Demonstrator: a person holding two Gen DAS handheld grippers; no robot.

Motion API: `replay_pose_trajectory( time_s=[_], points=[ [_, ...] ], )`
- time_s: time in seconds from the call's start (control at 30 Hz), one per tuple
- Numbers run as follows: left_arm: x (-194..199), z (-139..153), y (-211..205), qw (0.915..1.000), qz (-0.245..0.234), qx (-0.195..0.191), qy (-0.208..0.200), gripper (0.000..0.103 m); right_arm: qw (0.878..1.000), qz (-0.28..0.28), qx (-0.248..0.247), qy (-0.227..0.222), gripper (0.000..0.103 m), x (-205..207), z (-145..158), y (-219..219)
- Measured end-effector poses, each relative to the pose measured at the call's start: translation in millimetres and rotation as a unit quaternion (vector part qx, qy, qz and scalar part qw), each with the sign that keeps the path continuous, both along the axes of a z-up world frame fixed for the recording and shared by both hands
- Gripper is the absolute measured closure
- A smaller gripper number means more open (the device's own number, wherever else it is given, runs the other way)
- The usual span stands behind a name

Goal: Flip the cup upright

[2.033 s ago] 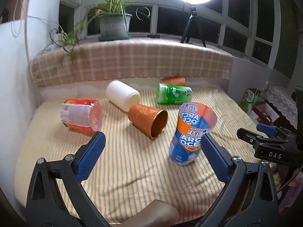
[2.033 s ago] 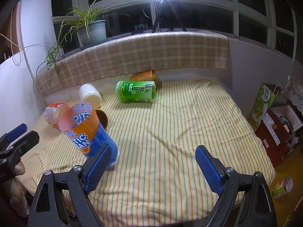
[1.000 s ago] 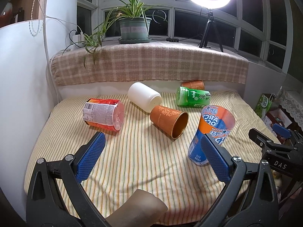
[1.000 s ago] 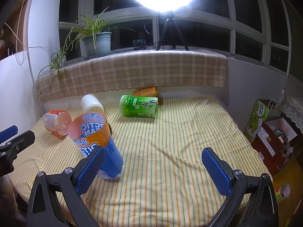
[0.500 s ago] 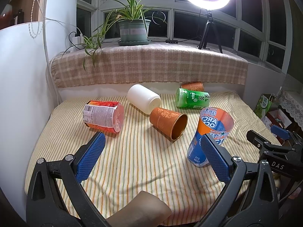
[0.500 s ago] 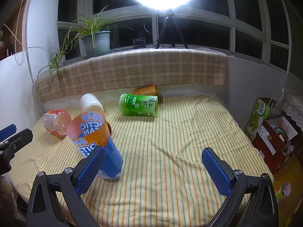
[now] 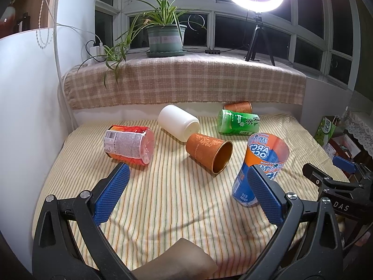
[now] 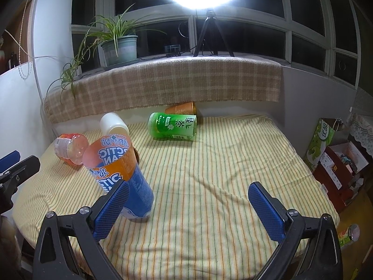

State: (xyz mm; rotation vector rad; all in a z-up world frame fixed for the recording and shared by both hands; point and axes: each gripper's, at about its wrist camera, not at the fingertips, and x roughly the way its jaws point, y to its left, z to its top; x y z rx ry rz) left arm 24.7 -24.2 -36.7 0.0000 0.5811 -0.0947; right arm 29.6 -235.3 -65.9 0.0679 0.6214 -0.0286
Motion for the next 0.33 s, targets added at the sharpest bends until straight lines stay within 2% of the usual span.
replay_pose_trajectory(
  time_s=[0.33],
  points=[
    [-0.2,2.6,2.3,1.0000,0.001,0.006,-0.007,0.001,1.000,0.004,0.002,0.001,0.000,0.1,-1.2,1.1]
  ],
)
